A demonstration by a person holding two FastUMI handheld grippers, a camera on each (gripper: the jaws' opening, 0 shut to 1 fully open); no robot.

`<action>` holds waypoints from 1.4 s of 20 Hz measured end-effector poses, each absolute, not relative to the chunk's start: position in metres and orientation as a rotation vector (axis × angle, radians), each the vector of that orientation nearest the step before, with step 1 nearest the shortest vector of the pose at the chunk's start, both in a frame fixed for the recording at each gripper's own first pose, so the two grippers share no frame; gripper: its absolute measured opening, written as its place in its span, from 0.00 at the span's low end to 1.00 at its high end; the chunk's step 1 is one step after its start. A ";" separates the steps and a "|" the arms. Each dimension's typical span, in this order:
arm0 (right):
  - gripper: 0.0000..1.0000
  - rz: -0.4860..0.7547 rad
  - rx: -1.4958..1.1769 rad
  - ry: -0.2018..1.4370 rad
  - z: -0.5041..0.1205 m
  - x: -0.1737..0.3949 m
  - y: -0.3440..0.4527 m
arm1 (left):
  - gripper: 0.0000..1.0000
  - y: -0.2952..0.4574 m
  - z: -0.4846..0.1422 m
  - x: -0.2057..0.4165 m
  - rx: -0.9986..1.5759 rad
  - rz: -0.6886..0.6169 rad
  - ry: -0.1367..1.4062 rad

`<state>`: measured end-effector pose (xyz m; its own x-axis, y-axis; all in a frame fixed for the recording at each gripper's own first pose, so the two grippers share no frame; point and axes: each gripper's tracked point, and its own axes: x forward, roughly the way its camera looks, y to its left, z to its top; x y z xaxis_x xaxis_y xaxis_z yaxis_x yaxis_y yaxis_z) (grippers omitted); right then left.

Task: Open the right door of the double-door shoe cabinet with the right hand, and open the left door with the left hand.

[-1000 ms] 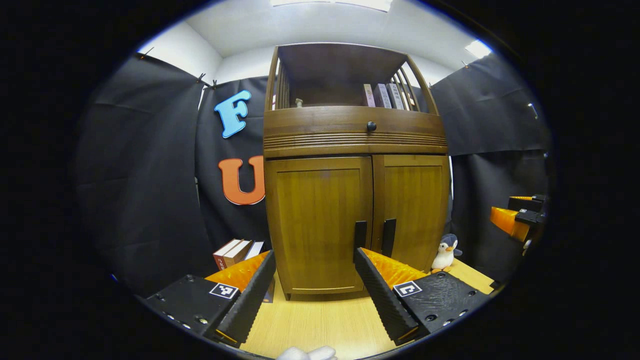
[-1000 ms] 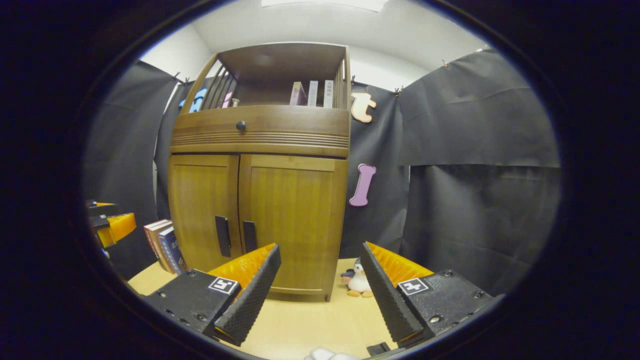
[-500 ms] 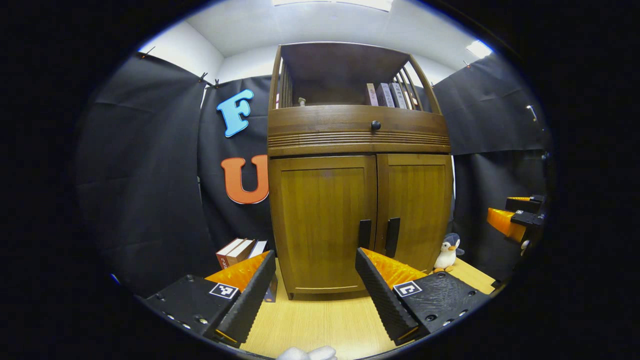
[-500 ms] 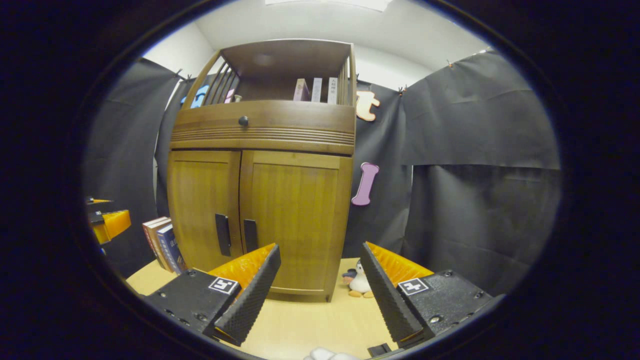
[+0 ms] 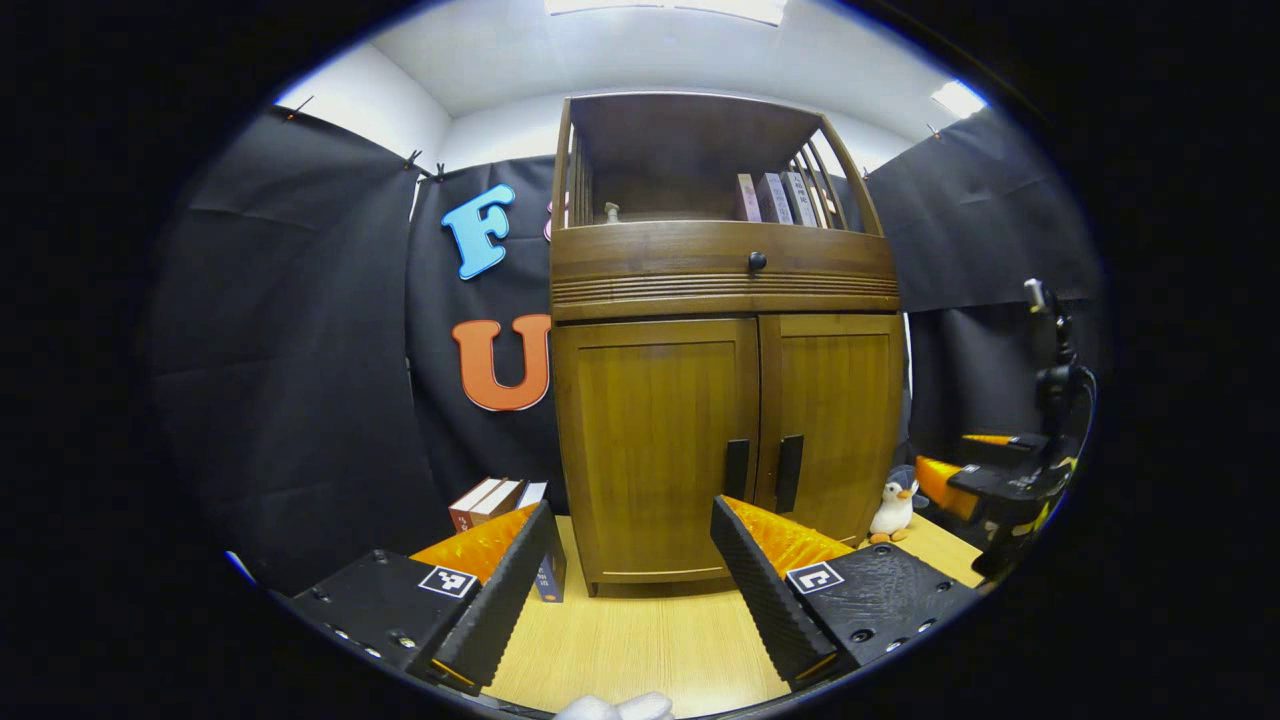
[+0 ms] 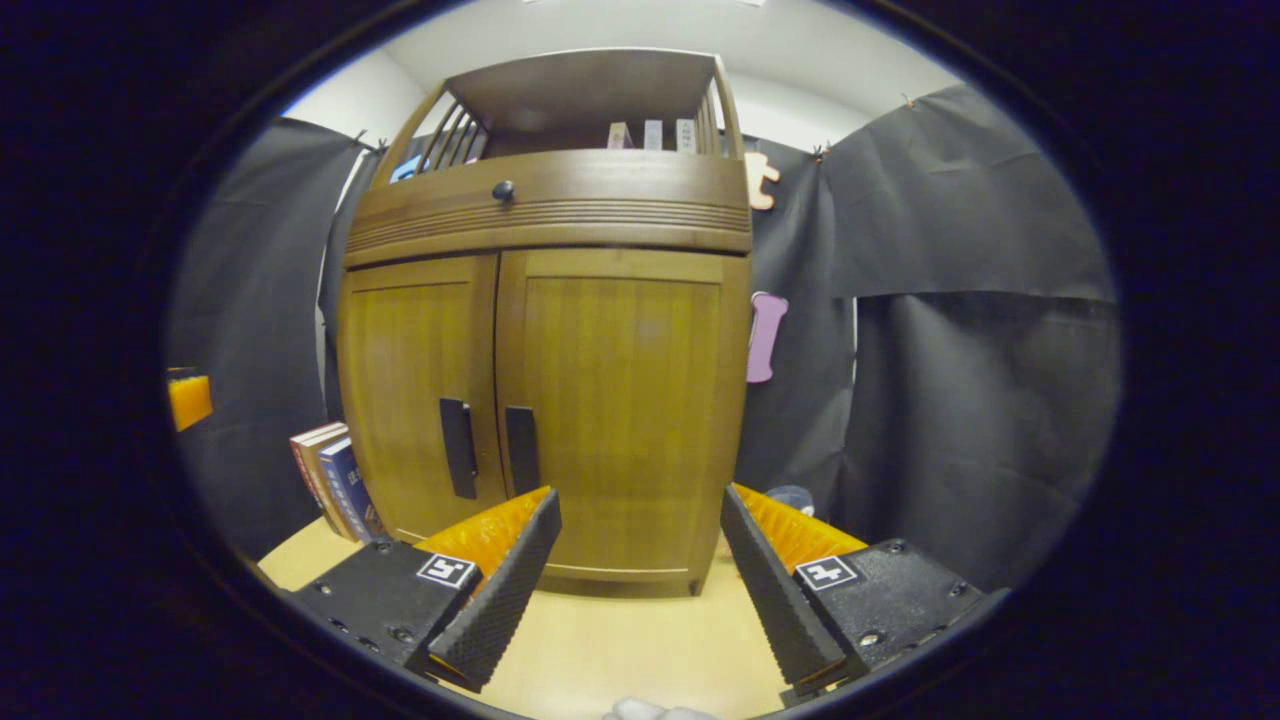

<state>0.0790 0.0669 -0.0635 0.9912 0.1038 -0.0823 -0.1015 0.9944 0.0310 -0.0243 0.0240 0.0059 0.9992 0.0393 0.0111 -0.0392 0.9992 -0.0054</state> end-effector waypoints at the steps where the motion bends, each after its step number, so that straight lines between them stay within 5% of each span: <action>1: 1.00 0.121 0.028 0.084 -0.068 0.090 0.077 | 0.96 0.026 0.006 -0.026 -0.013 0.046 -0.013; 10: 1.00 0.239 0.071 0.172 -0.083 0.185 0.166 | 0.96 0.052 0.008 -0.049 -0.013 0.140 0.000; 18: 0.93 0.217 0.042 0.264 -0.103 0.233 0.188 | 1.00 0.066 0.010 -0.057 -0.031 0.205 0.010; 20: 0.86 0.213 0.048 0.266 -0.102 0.236 0.187 | 1.00 0.067 0.013 -0.060 -0.032 0.211 0.004; 26: 0.38 0.252 0.041 0.296 -0.102 0.237 0.199 | 0.96 0.072 0.011 -0.065 -0.047 0.218 0.003; 28: 0.34 0.267 0.033 0.306 -0.105 0.236 0.201 | 0.97 0.073 0.014 -0.068 -0.038 0.218 -0.007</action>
<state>0.2361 0.2005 -0.1051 0.9186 0.2649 -0.2932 -0.2549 0.9642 0.0726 -0.0681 0.0727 0.0136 0.9764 0.2161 0.0029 -0.2158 0.9757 -0.0384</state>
